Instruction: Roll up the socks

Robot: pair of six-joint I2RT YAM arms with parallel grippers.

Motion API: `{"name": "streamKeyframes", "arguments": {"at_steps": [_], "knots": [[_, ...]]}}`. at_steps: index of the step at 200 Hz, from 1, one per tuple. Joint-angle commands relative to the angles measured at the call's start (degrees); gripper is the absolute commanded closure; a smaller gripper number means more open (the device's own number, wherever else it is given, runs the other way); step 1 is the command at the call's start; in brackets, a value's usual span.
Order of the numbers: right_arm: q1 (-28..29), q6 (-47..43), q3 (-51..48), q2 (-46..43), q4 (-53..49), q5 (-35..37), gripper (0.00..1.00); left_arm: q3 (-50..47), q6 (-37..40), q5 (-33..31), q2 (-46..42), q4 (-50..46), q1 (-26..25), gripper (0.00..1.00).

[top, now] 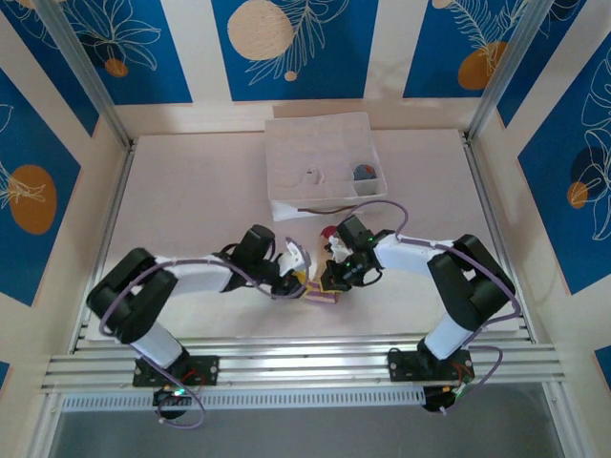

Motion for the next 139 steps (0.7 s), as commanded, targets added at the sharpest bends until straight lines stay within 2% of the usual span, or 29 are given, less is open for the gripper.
{"name": "streamKeyframes", "arguments": {"at_steps": [1,14,35,56,112,123,133,139], "knots": [[0.07,-1.93,-2.06,5.24,-7.25,5.48,1.00,-4.19,17.32,-9.87,-3.83,3.10,-3.40,0.65],[-0.01,-2.33,-1.62,6.30,-7.72,4.83,1.00,-6.72,22.38,-13.65,-5.03,6.38,-5.85,0.61],[-0.07,-2.68,-1.07,7.46,-8.14,4.02,1.00,-9.64,25.10,-19.48,-5.04,13.15,-9.40,0.57],[-0.06,-2.82,-0.99,8.01,-8.28,3.43,1.00,-9.75,28.37,-24.16,-3.03,15.44,-12.27,0.56],[-0.07,-3.39,-1.52,7.68,-7.86,1.24,1.00,-8.75,31.05,-27.19,4.58,20.16,-14.24,0.54],[-0.32,-3.55,-1.68,7.38,-7.59,0.59,1.00,-8.64,31.19,-27.92,5.72,20.07,-14.51,0.62],[-0.49,-3.61,-1.93,6.40,-6.89,0.14,0.94,-8.47,31.01,-28.44,5.90,19.17,-14.77,0.79],[-0.55,-3.40,-2.32,5.38,-6.27,0.03,0.85,-8.28,30.96,-28.13,5.53,17.41,-14.86,0.93]]}}
